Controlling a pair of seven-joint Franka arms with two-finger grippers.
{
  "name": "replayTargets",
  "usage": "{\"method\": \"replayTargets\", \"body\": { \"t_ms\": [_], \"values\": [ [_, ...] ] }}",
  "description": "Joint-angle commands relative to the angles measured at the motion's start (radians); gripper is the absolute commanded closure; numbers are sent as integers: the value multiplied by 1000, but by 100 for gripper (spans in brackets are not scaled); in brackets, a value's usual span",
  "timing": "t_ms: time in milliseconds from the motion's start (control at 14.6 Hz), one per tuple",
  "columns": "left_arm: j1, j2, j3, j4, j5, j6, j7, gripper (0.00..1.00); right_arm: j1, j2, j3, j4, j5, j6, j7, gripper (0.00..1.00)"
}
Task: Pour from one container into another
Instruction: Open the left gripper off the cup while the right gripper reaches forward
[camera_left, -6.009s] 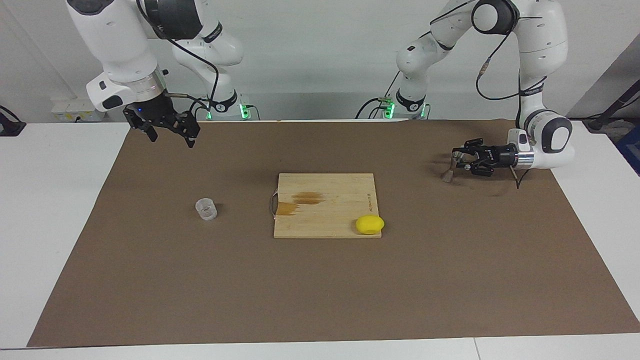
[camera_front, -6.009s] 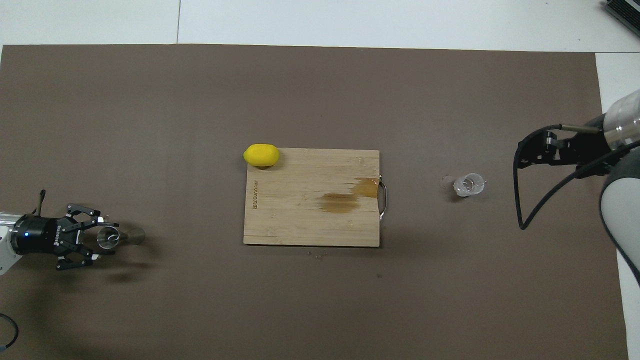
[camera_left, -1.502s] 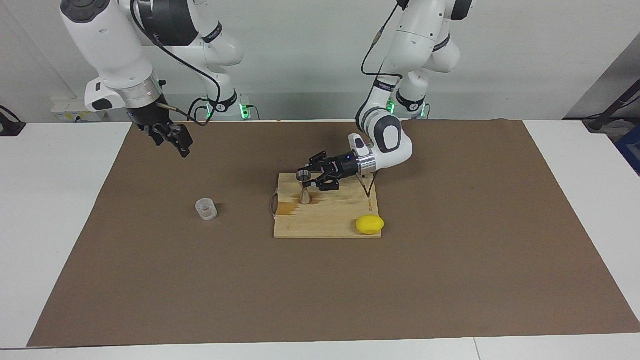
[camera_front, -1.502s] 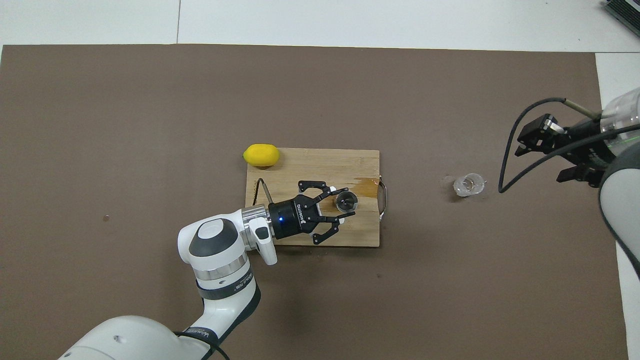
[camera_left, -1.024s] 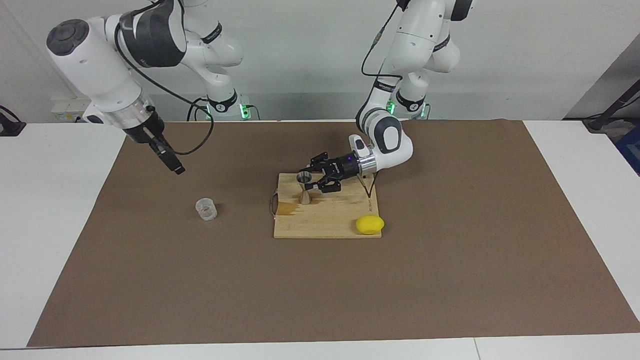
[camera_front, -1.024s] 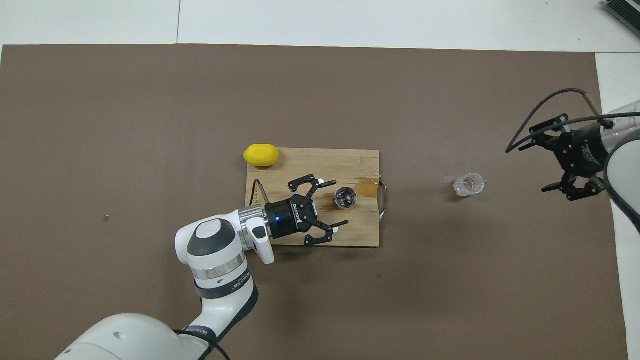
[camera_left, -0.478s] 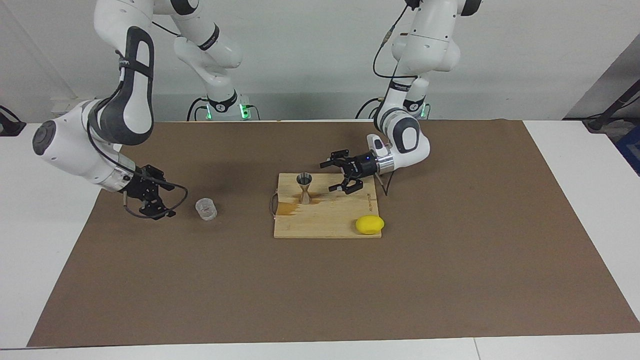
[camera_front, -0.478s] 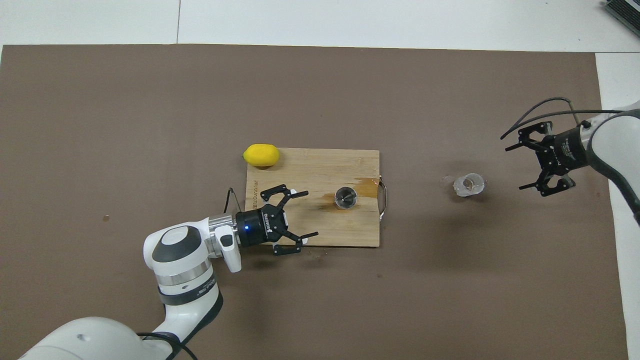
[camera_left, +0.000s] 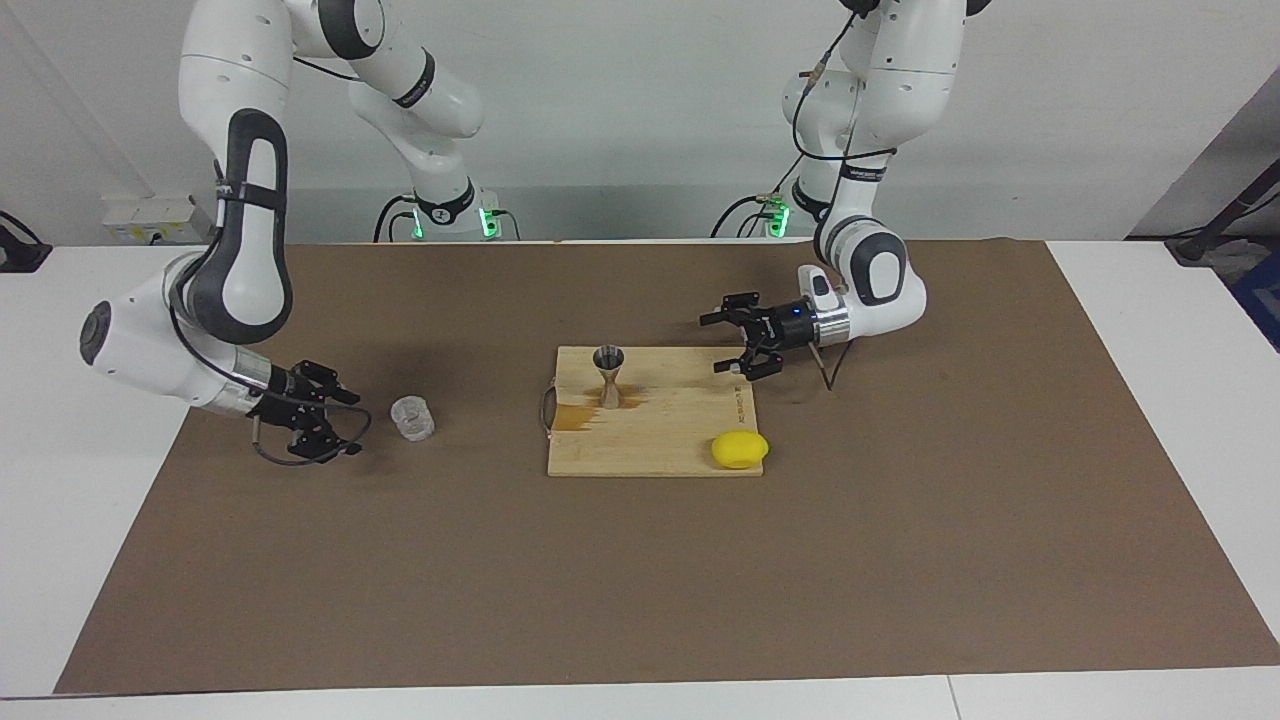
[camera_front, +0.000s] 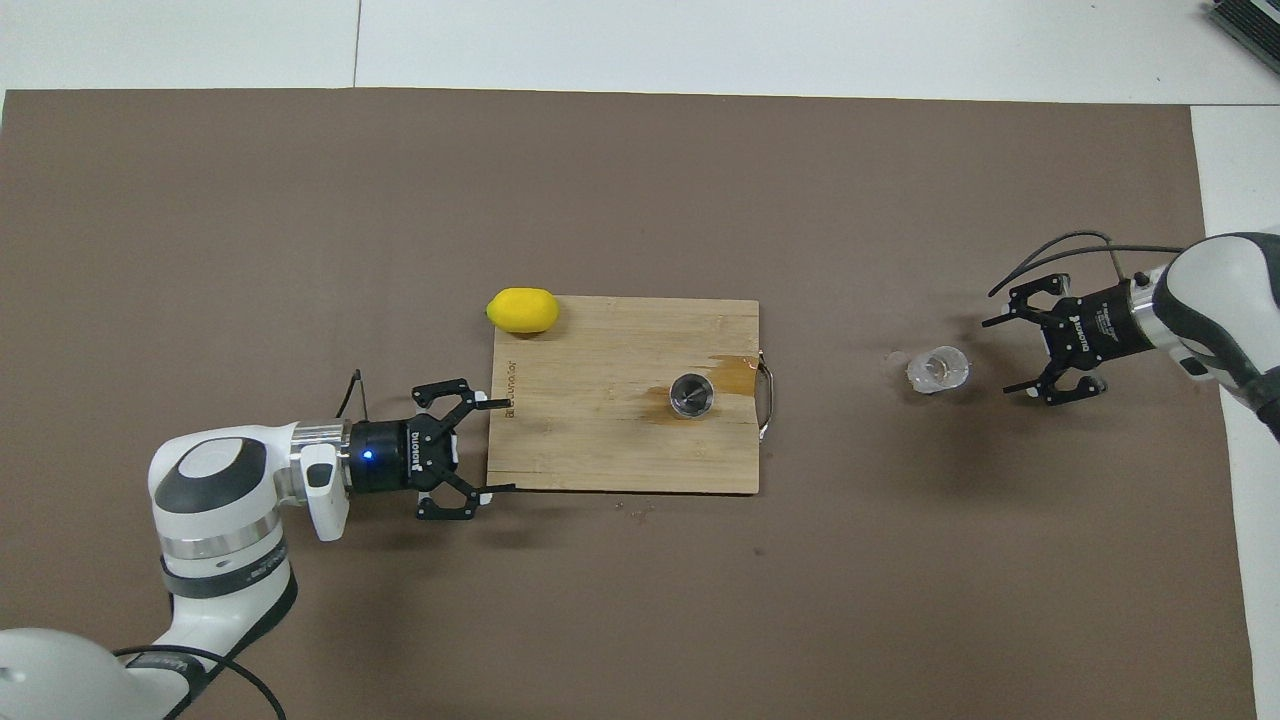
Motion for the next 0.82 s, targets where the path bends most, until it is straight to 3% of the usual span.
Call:
{"method": "replayTargets", "body": {
  "t_ms": [0,273,751],
  "values": [
    [127,-24,-4,17,181,-84,-49,0,-6,-23,10,-72,87,19,-47,14],
    [298,5,-6,150,474,-185,-134,0,3,-47,10,-144,138,33,-115,17],
    [395,85,-4,469,826,-330,-338,0,30,-46,12,-144,176,35,-116,23]
  ]
}}
